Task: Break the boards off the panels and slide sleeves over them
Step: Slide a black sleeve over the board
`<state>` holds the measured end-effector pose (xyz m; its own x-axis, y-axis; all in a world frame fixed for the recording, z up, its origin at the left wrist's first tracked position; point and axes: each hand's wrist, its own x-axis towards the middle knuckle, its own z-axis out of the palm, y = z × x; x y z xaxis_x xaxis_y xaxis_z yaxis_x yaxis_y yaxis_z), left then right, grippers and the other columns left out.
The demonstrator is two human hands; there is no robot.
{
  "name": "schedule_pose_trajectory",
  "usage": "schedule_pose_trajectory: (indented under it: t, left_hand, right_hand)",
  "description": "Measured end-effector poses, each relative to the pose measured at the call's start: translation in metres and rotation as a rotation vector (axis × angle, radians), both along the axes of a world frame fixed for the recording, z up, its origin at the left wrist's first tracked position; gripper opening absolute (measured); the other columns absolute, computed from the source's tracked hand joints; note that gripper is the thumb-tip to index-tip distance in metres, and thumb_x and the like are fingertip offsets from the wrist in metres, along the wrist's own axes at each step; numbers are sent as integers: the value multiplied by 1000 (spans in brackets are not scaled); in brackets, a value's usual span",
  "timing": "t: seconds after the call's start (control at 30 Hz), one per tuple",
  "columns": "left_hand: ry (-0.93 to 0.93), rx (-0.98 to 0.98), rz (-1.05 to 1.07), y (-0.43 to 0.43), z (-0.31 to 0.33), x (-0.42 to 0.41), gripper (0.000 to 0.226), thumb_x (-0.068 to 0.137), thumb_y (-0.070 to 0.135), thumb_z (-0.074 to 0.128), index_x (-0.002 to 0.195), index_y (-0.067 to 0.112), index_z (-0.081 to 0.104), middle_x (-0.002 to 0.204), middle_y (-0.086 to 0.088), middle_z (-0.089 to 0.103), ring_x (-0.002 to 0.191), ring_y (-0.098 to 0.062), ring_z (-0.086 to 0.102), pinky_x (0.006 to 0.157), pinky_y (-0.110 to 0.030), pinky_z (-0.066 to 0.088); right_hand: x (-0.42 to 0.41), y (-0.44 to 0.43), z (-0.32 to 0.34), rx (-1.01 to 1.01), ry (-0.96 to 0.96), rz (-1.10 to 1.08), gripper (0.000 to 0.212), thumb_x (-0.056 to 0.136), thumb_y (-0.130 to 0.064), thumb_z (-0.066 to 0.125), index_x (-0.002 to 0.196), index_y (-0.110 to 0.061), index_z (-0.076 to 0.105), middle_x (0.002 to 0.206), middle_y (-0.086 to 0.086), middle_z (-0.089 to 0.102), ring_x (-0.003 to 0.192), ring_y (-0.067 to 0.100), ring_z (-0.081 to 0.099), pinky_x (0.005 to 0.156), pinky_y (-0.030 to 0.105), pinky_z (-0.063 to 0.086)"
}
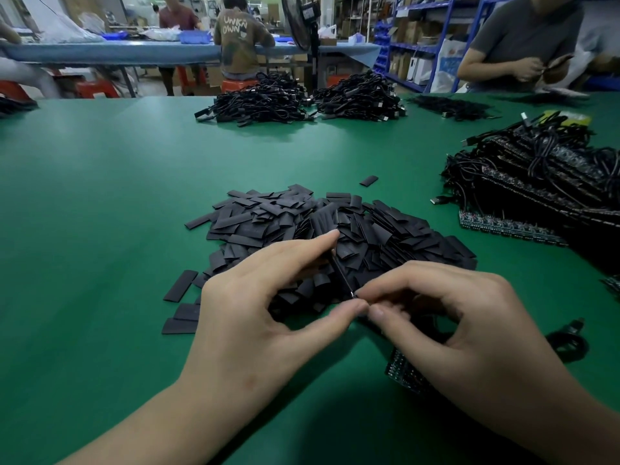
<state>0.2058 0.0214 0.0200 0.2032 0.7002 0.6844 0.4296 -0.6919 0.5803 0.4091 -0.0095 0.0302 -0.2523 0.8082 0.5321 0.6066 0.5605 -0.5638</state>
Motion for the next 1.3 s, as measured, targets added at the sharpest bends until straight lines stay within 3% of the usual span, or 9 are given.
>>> schedule_pose_trajectory:
  t: [0.33,0.47,0.6,0.7,0.87,0.97,1.1,1.3]
  left_hand:
    - [48,74,40,-2,2,-1,42,75,34,84,112,15,75,104,10,73,94,-1,70,88,-18,53]
    - [43,34,12,0,1,-1,47,77,35,83,118,16,73,109,12,72,99,-1,69,91,-16,51]
    - [38,-33,-58,3,-3,0,55,79,34,81,129,17,67,119,11,70,112,-4,66,98,-19,49]
    - [-21,-80,-75,5,-6,0,49,81,26,79,128,19,67,117,12,71,109,-7,68,96,-24,53]
    - [-39,-100,-68,4,-6,0,48,79,23,80,125,21,69,115,15,71,106,-4,69,94,-20,53]
    - [-42,-120,-65,3,-6,1,49,77,22,80,125,22,69,115,15,71,106,-5,69,95,-24,54]
    - [-47,-162,-61,0,-7,3,47,75,18,76,120,24,68,112,14,71,107,-7,69,94,-26,54]
    - [-124,-223,-40,-3,-6,8,31,76,20,67,106,27,70,101,12,73,99,-10,71,88,-21,54]
  right_hand:
    - [-2,-1,-1,-35,59,-17,14,87,-21,72,98,-29,76,84,-17,72,79,8,71,64,26,56]
    - [-2,-1,0,-25,28,-47,14,88,-20,72,96,-31,77,86,-20,72,80,4,71,65,21,54]
    - [0,1,-4,-157,177,-46,16,90,-15,75,91,-31,79,79,-12,74,72,10,72,64,27,57]
    - [1,2,-4,-244,285,-32,18,87,-14,73,90,-31,79,74,-6,74,67,12,72,64,26,58]
    - [0,0,-3,-263,289,-17,16,86,-15,73,90,-30,80,75,-5,75,66,12,71,64,25,58]
    - [0,0,-4,-206,215,-33,13,89,-19,74,91,-31,79,78,-8,75,69,12,72,63,28,57]
    - [-3,-1,-1,-10,-37,-60,9,88,-25,72,94,-29,78,84,-18,72,79,3,70,67,23,52]
    - [-6,-2,-3,65,-102,-32,9,89,-22,72,95,-24,78,87,-19,70,84,-3,67,73,18,51]
